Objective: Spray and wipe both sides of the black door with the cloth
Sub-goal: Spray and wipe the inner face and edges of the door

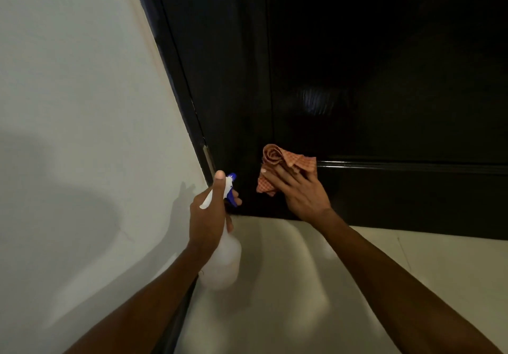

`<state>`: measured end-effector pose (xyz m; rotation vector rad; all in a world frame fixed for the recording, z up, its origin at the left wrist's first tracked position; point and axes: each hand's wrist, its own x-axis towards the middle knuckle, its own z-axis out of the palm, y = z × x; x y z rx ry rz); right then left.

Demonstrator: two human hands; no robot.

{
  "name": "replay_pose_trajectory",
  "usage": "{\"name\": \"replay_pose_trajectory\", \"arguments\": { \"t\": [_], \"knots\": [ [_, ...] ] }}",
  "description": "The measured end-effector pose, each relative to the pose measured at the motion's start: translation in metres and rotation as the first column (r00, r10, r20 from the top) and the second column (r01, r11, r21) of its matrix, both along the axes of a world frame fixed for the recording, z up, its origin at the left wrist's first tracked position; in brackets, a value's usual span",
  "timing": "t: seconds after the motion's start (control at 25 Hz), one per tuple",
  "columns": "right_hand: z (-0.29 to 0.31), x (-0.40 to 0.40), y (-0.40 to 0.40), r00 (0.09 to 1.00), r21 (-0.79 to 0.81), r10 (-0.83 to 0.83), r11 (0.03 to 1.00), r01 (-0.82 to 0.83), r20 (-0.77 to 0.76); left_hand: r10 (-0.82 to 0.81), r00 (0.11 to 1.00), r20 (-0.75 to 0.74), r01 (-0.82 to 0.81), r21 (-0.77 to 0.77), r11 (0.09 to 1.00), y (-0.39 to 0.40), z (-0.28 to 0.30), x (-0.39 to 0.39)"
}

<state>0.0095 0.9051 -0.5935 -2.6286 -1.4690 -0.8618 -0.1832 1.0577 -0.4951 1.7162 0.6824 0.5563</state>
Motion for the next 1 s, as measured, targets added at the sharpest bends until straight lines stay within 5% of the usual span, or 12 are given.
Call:
{"name": "replay_pose_trajectory", "arguments": {
  "t": [0.24, 0.48, 0.56, 0.64, 0.76, 1.0],
  "knots": [
    [-0.01, 0.001, -0.101, 0.967, 0.111, -0.237, 0.963, 0.247, -0.099, -0.095, 0.995, 0.035, 0.098, -0.098, 0.99, -0.034, 0.021, 0.011],
    [0.003, 0.006, -0.203, 0.827, 0.357, -0.439, 0.754, 0.551, -0.35, -0.179, 0.984, 0.006, 0.179, -0.077, 0.981, -0.085, 0.012, 0.021],
    [0.015, 0.01, -0.214, 0.781, 0.554, -0.338, 0.561, 0.615, -0.525, -0.211, 0.977, 0.004, 0.21, -0.091, 0.973, -0.103, 0.007, 0.024],
    [0.027, 0.017, -0.225, 0.734, 0.718, -0.154, 0.155, 0.679, -0.661, -0.252, 0.968, 0.002, 0.251, -0.103, 0.963, -0.128, 0.012, 0.032],
    [0.044, 0.014, -0.247, 0.75, 0.649, 0.191, -0.396, 0.649, -0.633, -0.339, 0.94, 0.043, 0.341, -0.074, 0.937, -0.162, 0.022, 0.041],
    [0.071, -0.01, -0.285, 0.76, 0.398, 0.538, -0.649, 0.649, -0.364, -0.415, 0.907, 0.071, 0.419, -0.051, 0.906, -0.224, 0.045, 0.054]
  ]
}}
